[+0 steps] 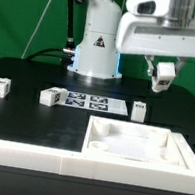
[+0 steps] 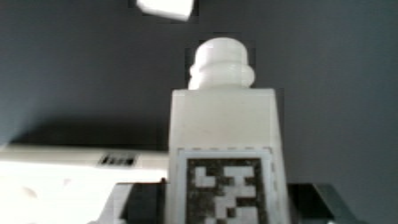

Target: Assemble one leg

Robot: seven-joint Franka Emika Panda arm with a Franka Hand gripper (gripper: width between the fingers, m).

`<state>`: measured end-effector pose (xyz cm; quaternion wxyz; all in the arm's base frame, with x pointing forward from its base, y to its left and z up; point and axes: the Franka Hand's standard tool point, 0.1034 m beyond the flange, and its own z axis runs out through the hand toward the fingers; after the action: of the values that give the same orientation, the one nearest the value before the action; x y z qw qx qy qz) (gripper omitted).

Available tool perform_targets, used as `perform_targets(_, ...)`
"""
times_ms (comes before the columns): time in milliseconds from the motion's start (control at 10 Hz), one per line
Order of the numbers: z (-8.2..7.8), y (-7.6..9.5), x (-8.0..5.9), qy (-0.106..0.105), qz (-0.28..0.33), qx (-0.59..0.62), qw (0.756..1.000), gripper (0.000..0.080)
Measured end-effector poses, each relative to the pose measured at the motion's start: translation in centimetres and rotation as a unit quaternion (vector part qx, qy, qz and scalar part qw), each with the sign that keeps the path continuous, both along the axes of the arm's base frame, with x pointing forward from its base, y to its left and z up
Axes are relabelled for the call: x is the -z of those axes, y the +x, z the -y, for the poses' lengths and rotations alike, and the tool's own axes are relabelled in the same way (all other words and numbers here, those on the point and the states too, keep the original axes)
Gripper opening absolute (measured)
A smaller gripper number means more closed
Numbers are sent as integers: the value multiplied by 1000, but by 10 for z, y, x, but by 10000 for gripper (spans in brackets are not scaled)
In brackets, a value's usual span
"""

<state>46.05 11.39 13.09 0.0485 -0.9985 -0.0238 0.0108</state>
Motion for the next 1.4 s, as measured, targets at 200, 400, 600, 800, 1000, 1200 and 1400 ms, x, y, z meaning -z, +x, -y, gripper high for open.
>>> perform_targets(200,-3,-9,10,-1,68,-4,998,290)
perform_targets(400,-1,-3,7,1,154,0,988,290)
perform_targets(600,1,-4,11,0,195,-6,981,290)
perform_targets(800,5,29,5,-8,214,-42,976,290)
perform_targets(1000,12,63,-6,-14,221,-72,972,290)
perform_targets(1200,11,60,-4,-14,221,-71,973,290)
perform_targets(1400,11,60,-4,-14,221,-71,973,290)
